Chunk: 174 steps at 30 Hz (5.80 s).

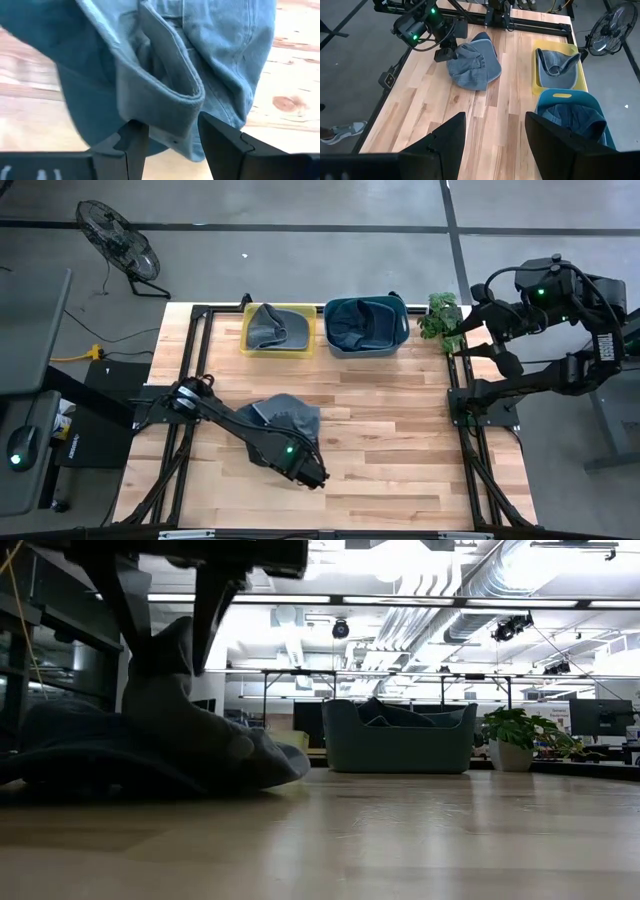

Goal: Pick & Place hat
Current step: Put the gray cap into the yellow bin

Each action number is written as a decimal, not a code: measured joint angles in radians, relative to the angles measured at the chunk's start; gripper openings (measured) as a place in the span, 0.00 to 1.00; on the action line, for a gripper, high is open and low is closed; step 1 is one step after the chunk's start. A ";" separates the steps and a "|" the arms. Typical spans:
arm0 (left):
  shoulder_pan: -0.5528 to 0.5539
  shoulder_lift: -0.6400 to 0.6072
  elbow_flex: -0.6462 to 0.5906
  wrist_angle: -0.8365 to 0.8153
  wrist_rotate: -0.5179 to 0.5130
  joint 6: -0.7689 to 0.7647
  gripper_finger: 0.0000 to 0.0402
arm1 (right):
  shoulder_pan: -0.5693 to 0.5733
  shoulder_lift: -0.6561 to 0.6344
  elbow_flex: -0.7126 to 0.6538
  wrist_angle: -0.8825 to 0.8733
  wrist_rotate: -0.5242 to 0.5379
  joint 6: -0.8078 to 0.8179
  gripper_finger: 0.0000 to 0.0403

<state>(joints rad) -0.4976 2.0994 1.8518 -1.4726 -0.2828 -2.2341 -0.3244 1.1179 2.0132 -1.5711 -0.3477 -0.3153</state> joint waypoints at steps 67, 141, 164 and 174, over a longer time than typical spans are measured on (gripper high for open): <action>0.016 -0.001 -0.068 -0.099 -0.051 0.014 0.31 | 0.000 0.027 0.000 0.000 -0.003 0.054 0.49; -0.007 -0.146 0.504 0.107 -0.220 1.645 0.00 | 0.069 0.669 0.000 0.273 -0.253 -0.265 0.55; -0.009 -0.150 0.504 -0.100 -0.063 1.690 0.00 | 0.148 0.852 0.000 0.551 -0.209 -0.410 0.61; -0.009 -0.150 0.504 -0.099 -0.039 1.733 0.00 | 0.166 0.860 0.000 0.604 -0.238 -0.475 0.61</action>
<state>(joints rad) -0.5064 1.9495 2.3558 -1.5714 -0.3223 -0.5011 -0.1585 1.9781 2.0129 -0.9670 -0.5861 -0.7906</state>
